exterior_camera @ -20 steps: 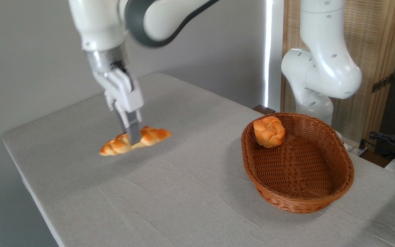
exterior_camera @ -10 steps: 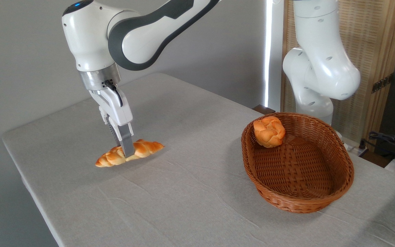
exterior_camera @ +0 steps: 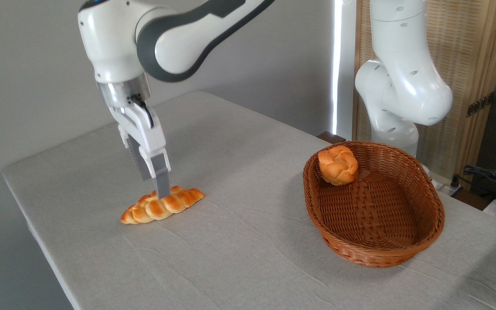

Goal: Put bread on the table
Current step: 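Lower the braided bread onto the table and open the gripper, then raise the open gripper away from the bread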

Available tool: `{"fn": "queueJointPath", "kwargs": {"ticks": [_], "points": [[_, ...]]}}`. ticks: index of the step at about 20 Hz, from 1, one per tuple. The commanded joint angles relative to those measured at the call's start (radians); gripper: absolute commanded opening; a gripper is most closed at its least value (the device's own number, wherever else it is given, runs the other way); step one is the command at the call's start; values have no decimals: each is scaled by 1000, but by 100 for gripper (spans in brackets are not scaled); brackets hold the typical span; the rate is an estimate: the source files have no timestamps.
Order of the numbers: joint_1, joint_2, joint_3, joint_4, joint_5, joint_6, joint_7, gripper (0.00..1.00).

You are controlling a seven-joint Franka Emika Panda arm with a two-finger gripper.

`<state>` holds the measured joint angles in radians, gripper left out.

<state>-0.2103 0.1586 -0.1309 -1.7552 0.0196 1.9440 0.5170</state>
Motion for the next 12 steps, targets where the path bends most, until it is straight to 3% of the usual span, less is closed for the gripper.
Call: {"fn": "queueJointPath", "kwargs": {"ticks": [1,4,7,12], "points": [[9,-105,59,16,-1,-58,-8,100],[25,-203,126,19,-45,-202,18,100],[26,-226,198,101,-78,-348,153,100],[26,-220,240,152,-64,-359,183,100]]}}
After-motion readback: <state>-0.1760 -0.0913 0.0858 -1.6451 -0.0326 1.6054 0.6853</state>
